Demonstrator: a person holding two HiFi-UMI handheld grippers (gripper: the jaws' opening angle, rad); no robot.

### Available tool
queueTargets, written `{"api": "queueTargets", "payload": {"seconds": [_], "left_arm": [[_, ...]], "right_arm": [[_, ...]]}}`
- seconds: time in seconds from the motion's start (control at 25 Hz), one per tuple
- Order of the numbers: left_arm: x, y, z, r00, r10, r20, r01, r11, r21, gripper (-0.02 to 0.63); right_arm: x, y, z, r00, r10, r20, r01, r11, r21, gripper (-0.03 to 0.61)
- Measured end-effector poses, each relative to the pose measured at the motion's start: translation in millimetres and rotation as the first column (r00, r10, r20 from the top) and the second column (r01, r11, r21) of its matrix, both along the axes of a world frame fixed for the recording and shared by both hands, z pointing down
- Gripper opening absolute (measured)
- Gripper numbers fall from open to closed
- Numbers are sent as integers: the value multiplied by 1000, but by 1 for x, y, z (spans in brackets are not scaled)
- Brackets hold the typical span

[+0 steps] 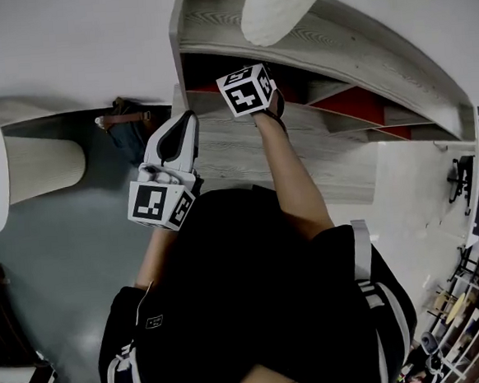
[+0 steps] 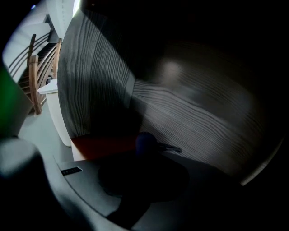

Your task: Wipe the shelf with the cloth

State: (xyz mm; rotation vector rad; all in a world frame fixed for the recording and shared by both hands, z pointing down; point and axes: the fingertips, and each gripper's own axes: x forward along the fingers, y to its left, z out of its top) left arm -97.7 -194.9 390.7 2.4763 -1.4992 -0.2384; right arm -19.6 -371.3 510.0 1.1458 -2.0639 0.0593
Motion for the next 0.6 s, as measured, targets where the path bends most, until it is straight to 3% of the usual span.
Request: {"api": "queueTargets", "payload": {"seconds": [0.6], "left_arm": [[-25, 21, 4, 995, -96, 2, 96, 995, -12, 3]], "right_arm": [[-64, 6, 0, 974, -222, -37, 223, 974, 25, 54]]}}
